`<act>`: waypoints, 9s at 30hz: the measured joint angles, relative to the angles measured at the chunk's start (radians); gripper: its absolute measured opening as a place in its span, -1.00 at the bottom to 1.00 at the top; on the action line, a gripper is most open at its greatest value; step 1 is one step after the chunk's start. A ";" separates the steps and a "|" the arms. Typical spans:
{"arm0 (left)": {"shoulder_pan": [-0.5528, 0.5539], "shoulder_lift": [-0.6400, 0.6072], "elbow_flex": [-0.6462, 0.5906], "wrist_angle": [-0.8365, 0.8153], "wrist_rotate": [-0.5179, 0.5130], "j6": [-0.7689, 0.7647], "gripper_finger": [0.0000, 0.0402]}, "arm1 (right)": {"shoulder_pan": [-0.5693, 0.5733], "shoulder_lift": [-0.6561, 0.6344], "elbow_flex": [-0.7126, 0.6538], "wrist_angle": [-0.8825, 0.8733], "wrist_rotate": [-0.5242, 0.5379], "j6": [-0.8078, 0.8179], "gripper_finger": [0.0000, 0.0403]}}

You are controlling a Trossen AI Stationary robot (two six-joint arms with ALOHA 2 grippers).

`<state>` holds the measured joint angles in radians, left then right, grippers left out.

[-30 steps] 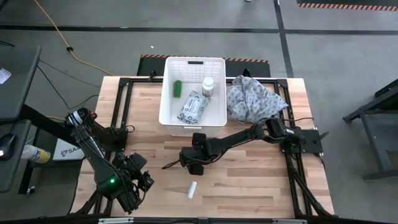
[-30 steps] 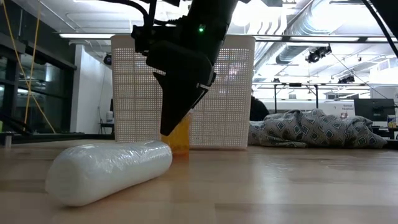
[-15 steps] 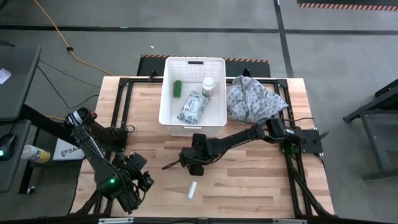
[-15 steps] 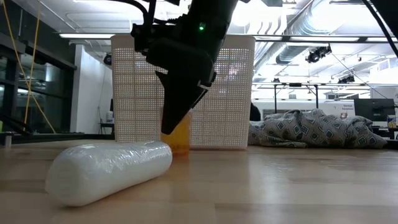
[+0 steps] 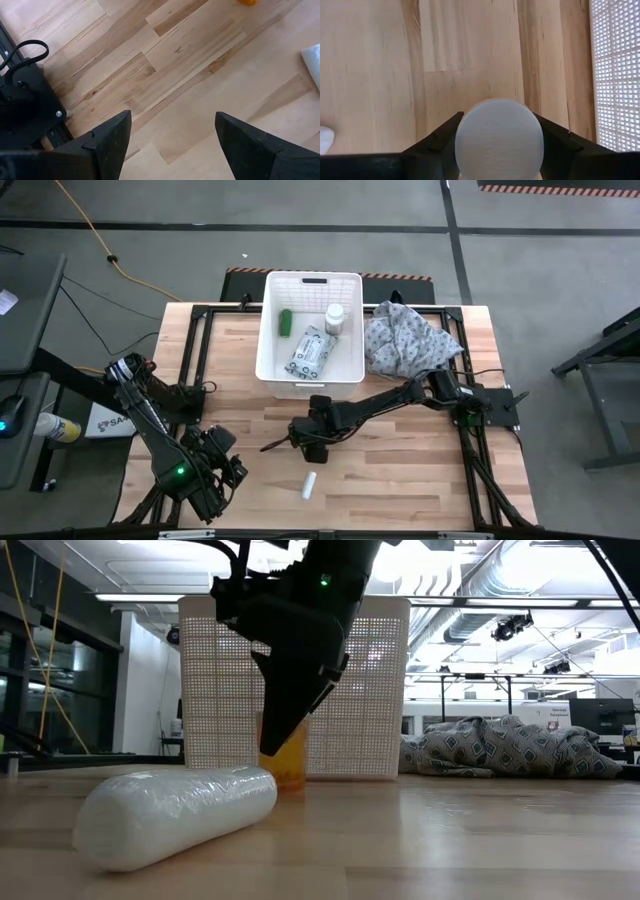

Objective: Pick & place medical supplies in basket/bin
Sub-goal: Put the orange pill bottle into the white laundry organizer, then put the white bandage into the white laundry organizer

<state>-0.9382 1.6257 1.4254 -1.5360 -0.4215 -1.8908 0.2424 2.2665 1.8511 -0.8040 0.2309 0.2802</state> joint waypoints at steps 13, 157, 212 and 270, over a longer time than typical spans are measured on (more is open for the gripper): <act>0.002 0.000 0.000 -0.001 -0.001 0.000 0.59 | 0.000 -0.037 0.000 -0.009 -0.009 0.000 -0.07; 0.042 -0.122 0.000 0.040 -0.302 -0.262 0.59 | -0.683 -0.283 0.000 0.317 -0.203 -0.323 -0.08; 0.186 -0.122 0.000 0.055 -0.218 -0.050 0.59 | -0.662 -0.177 -0.001 0.120 -0.343 -0.352 -0.07; 0.171 -0.122 0.000 0.131 -0.204 0.045 0.59 | -0.545 -0.182 0.130 -0.068 -0.162 -0.498 0.51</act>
<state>-0.7675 1.5032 1.4254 -1.4053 -0.6253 -1.8458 -0.3029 2.0850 1.9810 -0.8718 0.0688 -0.2182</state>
